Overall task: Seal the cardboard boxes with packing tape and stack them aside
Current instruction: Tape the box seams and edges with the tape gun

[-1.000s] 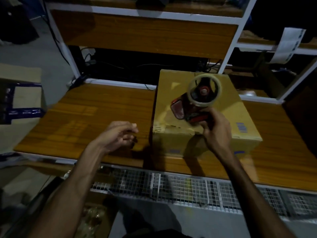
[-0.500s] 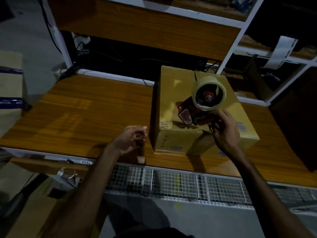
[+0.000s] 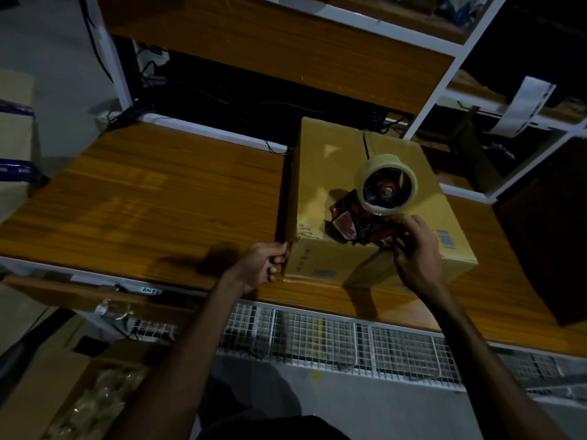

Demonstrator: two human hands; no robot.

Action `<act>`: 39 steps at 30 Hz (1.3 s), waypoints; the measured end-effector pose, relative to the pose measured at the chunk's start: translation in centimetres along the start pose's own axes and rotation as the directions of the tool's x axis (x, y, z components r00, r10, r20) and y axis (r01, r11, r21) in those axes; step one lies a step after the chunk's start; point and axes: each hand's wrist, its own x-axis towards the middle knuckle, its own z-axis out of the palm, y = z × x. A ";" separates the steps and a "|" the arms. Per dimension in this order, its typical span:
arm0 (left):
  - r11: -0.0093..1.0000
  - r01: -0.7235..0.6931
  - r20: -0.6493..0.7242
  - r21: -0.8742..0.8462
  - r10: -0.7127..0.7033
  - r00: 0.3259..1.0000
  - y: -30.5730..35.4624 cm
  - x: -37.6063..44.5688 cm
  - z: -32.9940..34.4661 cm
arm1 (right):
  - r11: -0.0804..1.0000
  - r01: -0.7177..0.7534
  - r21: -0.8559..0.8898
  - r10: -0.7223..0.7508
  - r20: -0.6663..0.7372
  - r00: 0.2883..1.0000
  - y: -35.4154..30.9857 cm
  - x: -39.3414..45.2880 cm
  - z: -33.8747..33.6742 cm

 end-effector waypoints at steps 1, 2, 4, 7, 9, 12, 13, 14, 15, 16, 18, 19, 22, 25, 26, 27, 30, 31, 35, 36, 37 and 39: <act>0.999 -0.004 -0.037 0.041 0.005 0.999 -0.2 0.0 -0.1 | 1.000 0.009 -0.001 -0.009 0.002 1.000 0.1 0.0 -0.1; 0.994 -0.005 -0.091 0.105 0.014 0.996 -0.5 -0.2 0.0 | 1.000 0.022 -0.002 -0.022 0.004 1.000 0.2 -0.1 -0.1; 0.964 -0.024 -0.227 0.263 0.086 0.970 -1.2 -0.7 0.3 | 0.999 0.041 -0.003 -0.041 0.011 0.999 0.3 -0.1 -0.2; 0.808 -0.250 -0.373 0.533 0.490 0.788 -1.4 -1.9 1.8 | 0.999 0.051 -0.014 -0.051 0.022 0.998 0.5 0.0 -0.3; 0.459 -0.416 -0.171 0.785 0.806 0.566 -0.4 -2.9 2.9 | 0.999 0.044 -0.011 -0.044 0.035 0.998 0.5 0.0 -0.3; 0.000 -0.510 0.237 0.860 0.885 0.400 1.9 -2.9 4.3 | 0.999 0.039 -0.009 -0.038 0.063 0.997 0.5 0.1 -0.5; -0.052 -0.528 0.297 0.848 0.871 0.391 2.4 -2.6 4.8 | 0.999 0.049 -0.017 -0.048 0.071 0.996 0.6 0.1 -0.6; -0.083 -0.542 0.336 0.836 0.859 0.386 2.4 -2.2 5.0 | 0.998 0.055 -0.033 -0.053 0.078 0.996 0.7 0.1 -0.7; -0.102 -0.552 0.361 0.828 0.850 0.384 2.1 -1.7 4.9 | 0.997 0.055 -0.048 -0.051 0.084 0.995 0.9 0.2 -0.7; -0.103 -0.562 0.370 0.821 0.845 0.386 1.7 -1.3 4.7 | 0.996 0.057 -0.068 -0.051 0.085 0.995 1.0 0.3 -0.8; -0.064 -0.589 0.349 0.806 0.855 0.384 1.1 -1.1 4.3 | 0.992 0.085 -0.096 -0.076 0.092 0.993 1.5 0.4 -0.8; -0.047 -0.603 0.339 0.796 0.860 0.380 1.0 -1.1 4.1 | 0.991 0.095 -0.090 -0.085 0.106 0.991 1.8 0.5 -0.8; -0.034 -0.625 0.327 0.780 0.874 0.360 0.8 -0.7 4.1 | 0.995 0.089 -0.038 -0.082 0.152 0.985 2.6 0.9 -0.8; 0.020 -0.642 0.276 0.767 0.892 0.358 0.6 -0.7 4.5 | 0.995 0.090 -0.032 -0.083 0.165 0.983 3.4 1.2 -1.2; 0.048 -0.652 0.252 0.757 0.899 0.359 0.5 -0.8 4.7 | 0.996 0.086 -0.030 -0.080 0.162 0.984 3.8 1.2 -1.8; 0.062 -0.657 0.236 0.751 0.905 0.355 0.4 -1.0 5.0 | 0.997 0.080 -0.018 -0.077 0.156 0.985 4.6 1.1 -2.6; 0.062 -0.601 0.201 0.797 0.911 0.361 0.5 -1.5 5.8 | 0.999 0.031 0.022 -0.034 0.136 0.990 8.1 0.0 -6.5; 0.084 -0.580 0.173 0.810 0.911 0.374 0.5 -1.6 6.1 | 0.999 0.006 0.034 -0.011 0.133 0.991 9.7 -0.4 -7.8; 0.206 -0.559 0.069 0.803 0.900 0.431 0.4 -2.0 6.9 | 0.995 -0.069 0.071 0.063 0.090 0.994 14.9 -2.5 -13.0; 0.211 -0.555 0.066 0.805 0.897 0.437 0.3 -2.1 7.0 | 0.991 -0.096 0.095 0.089 0.078 0.993 15.7 -3.1 -14.0; 0.198 -0.542 0.071 0.817 0.897 0.435 0.3 -2.2 7.1 | 0.985 -0.118 0.129 0.110 0.068 0.992 16.5 -3.6 -14.7; 0.162 -0.510 0.081 0.845 0.904 0.420 0.3 -2.3 7.5 | 0.972 -0.141 0.188 0.132 0.061 0.989 18.0 -4.4 -15.1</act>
